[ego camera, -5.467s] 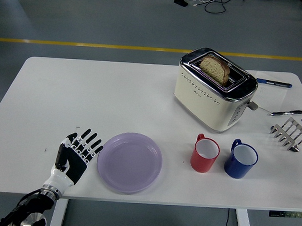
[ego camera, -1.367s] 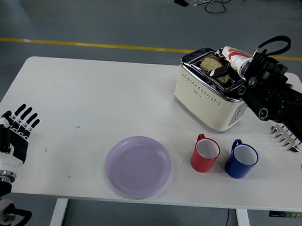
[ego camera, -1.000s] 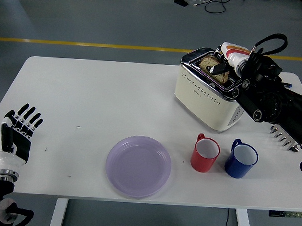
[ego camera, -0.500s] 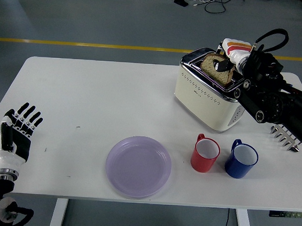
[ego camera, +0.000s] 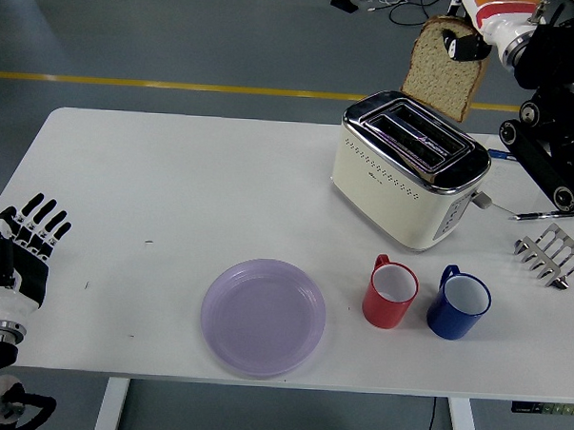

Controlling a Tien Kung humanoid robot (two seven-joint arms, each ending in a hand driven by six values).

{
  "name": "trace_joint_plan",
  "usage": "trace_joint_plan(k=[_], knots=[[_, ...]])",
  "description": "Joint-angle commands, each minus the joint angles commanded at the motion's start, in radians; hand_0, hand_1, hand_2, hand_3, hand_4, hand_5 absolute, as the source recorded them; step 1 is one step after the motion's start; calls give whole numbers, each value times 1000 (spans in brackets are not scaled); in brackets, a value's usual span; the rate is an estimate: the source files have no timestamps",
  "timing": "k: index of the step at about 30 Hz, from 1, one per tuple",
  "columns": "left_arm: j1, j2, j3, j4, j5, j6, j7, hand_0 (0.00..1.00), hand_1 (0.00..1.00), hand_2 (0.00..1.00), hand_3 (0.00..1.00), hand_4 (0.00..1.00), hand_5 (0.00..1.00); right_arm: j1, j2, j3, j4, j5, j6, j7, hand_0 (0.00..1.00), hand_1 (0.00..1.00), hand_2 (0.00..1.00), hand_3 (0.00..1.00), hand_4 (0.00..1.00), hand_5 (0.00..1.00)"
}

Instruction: Push plate across desktop,pick up the break from the machine,place the break in the plate

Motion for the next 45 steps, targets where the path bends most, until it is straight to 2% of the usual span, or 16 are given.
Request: trace_joint_plan(k=[3,5,9,12,16,20,24,29,32,37,41,45], knots=[[3,-2,0,0,0,1,1,787,779,817,782,485,998,-26,-30,48,130,-8,22,-10,244,239,319,378,302,2],[4,-3,0,1,0,1,1,787,779,817,782,485,998,-47,-45,66,212,36,38,-18,244,239,319,378,302,2],[7,-4,3,3,1,1,2,787,779,817,780,485,998,-93,-71,57,371,191,96,-34,243,207,319,377,295,2],[6,-5,3,4,0,0,2,787,779,817,780,485,998,-121,-75,29,486,321,153,-49,243,207,319,377,295,2],[6,-5,6,4,2,0,4,787,779,817,780,485,998,-161,-69,-53,567,490,222,-69,243,210,321,374,283,2],[10,-7,7,5,2,0,5,787,779,818,775,484,998,-190,-57,-135,615,658,266,-72,240,208,318,368,270,2],[14,-7,9,6,2,1,6,787,779,818,775,484,998,-229,-25,-225,618,808,278,-37,240,208,318,368,270,2],[12,-6,12,7,2,0,6,788,779,817,774,484,998,-270,17,-306,571,847,262,9,242,212,314,364,254,2],[12,-5,15,8,2,0,6,787,779,818,772,485,998,-304,64,-353,509,844,221,62,248,226,313,363,254,2],[12,-6,23,10,1,0,6,787,779,818,772,485,998,-333,125,-378,413,835,159,134,248,226,313,363,254,2],[13,-5,28,11,1,0,6,788,778,818,772,482,998,-334,146,-371,366,844,124,163,251,227,313,362,264,2],[15,-5,30,11,0,0,6,788,778,818,772,481,998,-336,157,-364,332,848,111,183,251,228,313,362,267,2]])
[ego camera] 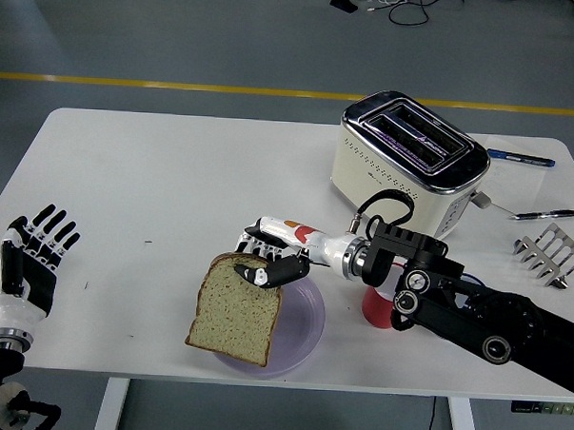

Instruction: Push plate across desktop,pick up the break from the machine,place the break in the plate

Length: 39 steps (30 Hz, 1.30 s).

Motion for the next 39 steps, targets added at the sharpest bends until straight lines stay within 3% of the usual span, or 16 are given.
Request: trace_joint_plan(k=[16,17,22,23,28,29,34,35,39], knots=[[-2,-1,2,1,3,1,5,788,779,819,769,483,998,-14,53,-67,-177,-35,-46,53,260,247,324,370,280,2],[-1,-1,2,1,3,2,5,788,779,820,769,483,998,-14,54,-69,-180,-36,-48,53,278,279,363,401,282,2],[-3,-3,2,0,4,2,5,788,779,820,769,483,998,-13,65,-90,-230,-45,-62,67,278,279,363,401,282,2],[-3,-3,2,0,4,2,5,788,779,820,769,479,998,-12,67,-93,-240,-48,-65,71,335,356,415,460,295,2],[-5,-3,3,1,5,7,3,788,779,820,769,479,998,-11,76,-106,-280,-42,-76,88,335,356,415,460,295,2],[-5,-3,3,1,5,7,2,787,775,816,766,472,998,-11,78,-109,-285,-43,-80,92,339,428,501,631,445,141],[-6,-5,2,1,5,10,0,787,775,816,766,472,998,-16,89,-129,-340,-73,-119,123,339,428,501,631,445,141],[-6,-5,2,0,5,10,0,786,775,816,764,469,998,-17,89,-132,-346,-80,-126,128,440,524,559,794,548,182],[-5,-5,2,-1,5,10,-1,786,775,816,764,469,998,-18,90,-129,-363,-108,-174,157,440,524,559,794,548,182]])
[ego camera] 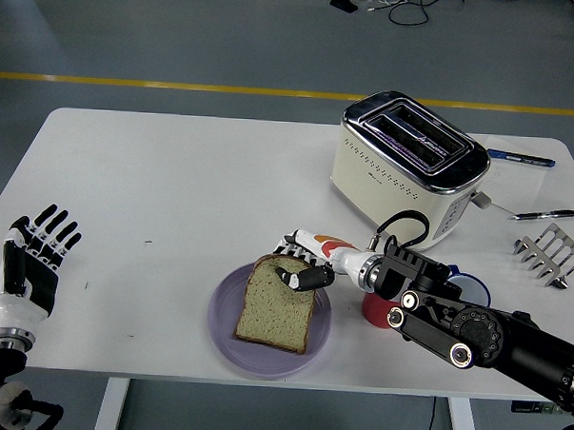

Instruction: Push plate across desktop,pick up the break from the machine,place the break in the plate

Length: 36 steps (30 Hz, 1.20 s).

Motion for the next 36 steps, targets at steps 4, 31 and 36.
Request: trace_joint_plan(k=[4,31,36], knots=[[0,-1,0,0,0,0,0,787,778,815,764,465,998,1,-3,8,-11,-46,-40,19,541,599,623,856,647,247],[-1,-1,-7,-1,5,0,4,783,772,812,760,462,998,-123,-144,513,481,174,77,131,665,675,688,803,673,321],[-2,-2,-7,-1,8,0,5,784,772,813,762,462,998,-206,-157,725,613,388,114,112,664,677,700,770,626,345]])
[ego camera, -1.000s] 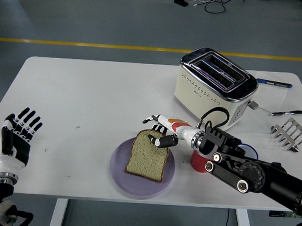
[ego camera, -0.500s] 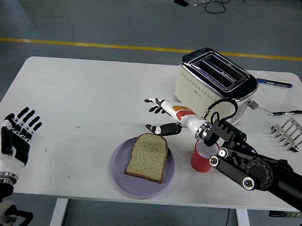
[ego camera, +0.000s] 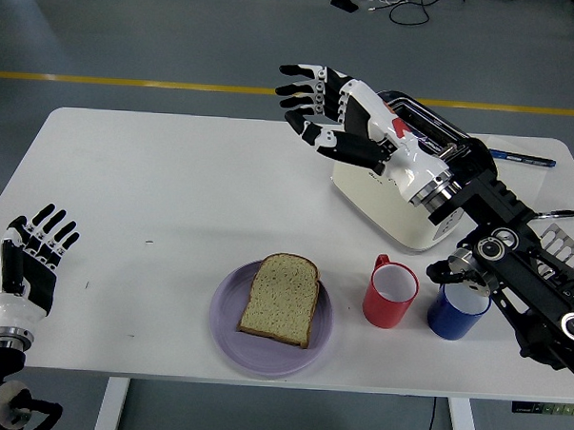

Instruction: Push plate across desktop,pick up the break from the machine,place the break in the plate

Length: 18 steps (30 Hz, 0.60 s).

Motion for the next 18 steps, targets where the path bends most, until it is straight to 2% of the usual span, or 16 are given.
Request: trace_joint_plan(k=[2,3,7,8,9,14,18], knots=[[2,1,-2,-1,1,0,0,784,772,813,762,462,998,-40,-14,82,16,76,-11,-11,664,677,700,770,626,345],[3,1,-3,-2,2,0,0,784,772,812,760,462,998,-55,-19,119,18,109,-12,-16,676,688,715,765,582,386],[8,3,-10,-5,4,1,-1,784,772,812,760,462,998,-134,-51,278,23,216,0,-42,676,688,715,765,582,386],[8,4,-12,-6,4,1,-1,784,772,812,760,462,998,-156,-58,309,23,228,4,-48,676,688,715,765,582,386],[8,5,-13,-6,5,1,-1,784,772,812,760,461,998,-174,-62,337,23,234,6,-51,701,703,730,763,540,450],[4,6,-27,-11,7,0,0,784,772,812,760,461,998,-310,-68,491,-3,238,-5,-57,701,703,730,763,540,450],[3,4,-35,-15,7,-1,0,784,772,815,761,463,998,-414,-62,564,-31,264,-4,-55,716,714,737,762,522,446]])
